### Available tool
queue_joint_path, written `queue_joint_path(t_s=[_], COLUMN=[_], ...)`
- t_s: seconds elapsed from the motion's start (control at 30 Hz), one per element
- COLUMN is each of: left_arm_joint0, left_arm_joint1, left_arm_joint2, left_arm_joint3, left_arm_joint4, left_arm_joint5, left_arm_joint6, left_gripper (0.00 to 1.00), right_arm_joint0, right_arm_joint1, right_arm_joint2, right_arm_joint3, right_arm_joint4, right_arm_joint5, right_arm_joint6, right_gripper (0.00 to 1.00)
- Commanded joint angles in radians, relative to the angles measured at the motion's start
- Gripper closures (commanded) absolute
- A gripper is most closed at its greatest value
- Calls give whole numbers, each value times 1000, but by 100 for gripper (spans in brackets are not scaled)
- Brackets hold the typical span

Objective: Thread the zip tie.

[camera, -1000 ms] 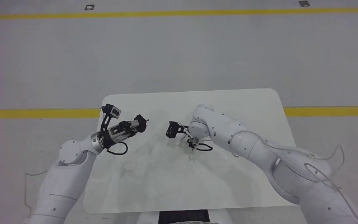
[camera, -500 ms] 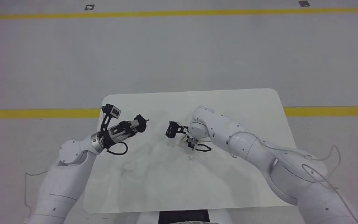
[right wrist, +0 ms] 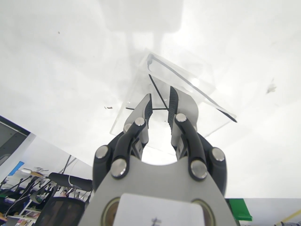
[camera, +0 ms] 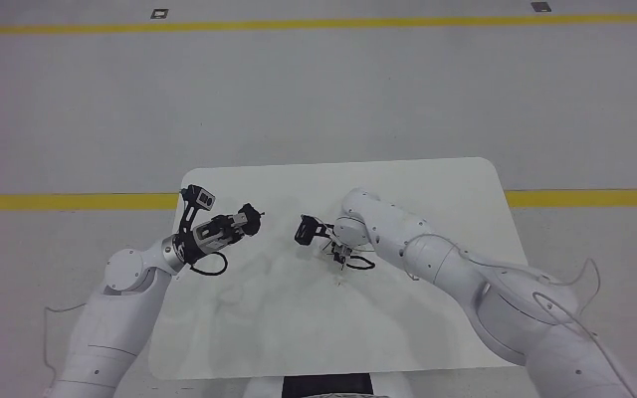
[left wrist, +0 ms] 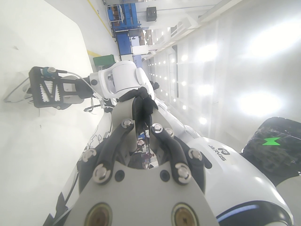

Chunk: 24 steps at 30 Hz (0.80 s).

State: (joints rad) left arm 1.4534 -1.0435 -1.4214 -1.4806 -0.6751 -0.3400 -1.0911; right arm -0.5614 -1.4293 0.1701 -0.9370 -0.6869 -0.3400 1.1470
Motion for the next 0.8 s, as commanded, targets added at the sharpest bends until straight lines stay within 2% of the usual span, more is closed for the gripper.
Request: queue_joint_path(t_s=[0.0,0.37,0.67,0.77], left_arm_joint0=[0,0,0,0], left_arm_joint1=[0,0,0,0], left_arm_joint2=[0,0,0,0], left_arm_joint3=[0,0,0,0], left_arm_joint4=[0,0,0,0], left_arm_joint5=[0,0,0,0], left_arm_joint6=[0,0,0,0], left_gripper=[100,100,100,100], right_arm_joint0=[0,14,36,43], right_arm_joint1=[-2,-3,37,53], right_arm_joint2=[0,0,0,0], right_arm_joint3=[3,-3,-123,-149], right_arm_joint4=[-1,10,43,50], right_arm_joint5=[0,0,0,0], right_arm_joint6=[6,31,158,159], right_gripper=[100,100,100,100])
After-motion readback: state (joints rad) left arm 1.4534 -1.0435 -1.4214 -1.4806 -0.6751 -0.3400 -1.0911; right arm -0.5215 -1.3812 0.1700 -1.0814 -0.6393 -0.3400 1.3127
